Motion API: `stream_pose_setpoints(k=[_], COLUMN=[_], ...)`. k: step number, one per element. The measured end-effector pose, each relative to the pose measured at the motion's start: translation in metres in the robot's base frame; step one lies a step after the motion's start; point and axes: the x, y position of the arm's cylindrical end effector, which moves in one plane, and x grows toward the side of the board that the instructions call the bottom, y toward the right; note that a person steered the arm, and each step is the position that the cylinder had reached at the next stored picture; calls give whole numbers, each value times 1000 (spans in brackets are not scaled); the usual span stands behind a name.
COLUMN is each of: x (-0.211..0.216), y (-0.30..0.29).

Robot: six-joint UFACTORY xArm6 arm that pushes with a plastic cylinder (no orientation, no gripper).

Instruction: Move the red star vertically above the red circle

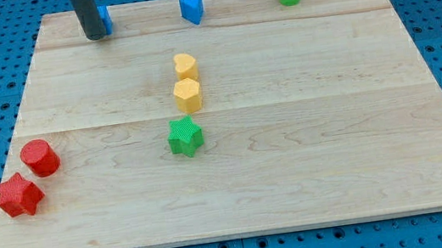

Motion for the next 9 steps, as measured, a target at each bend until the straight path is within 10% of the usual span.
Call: stream_pose_setpoints(k=[5, 9], x=[60, 177], y=[86, -123])
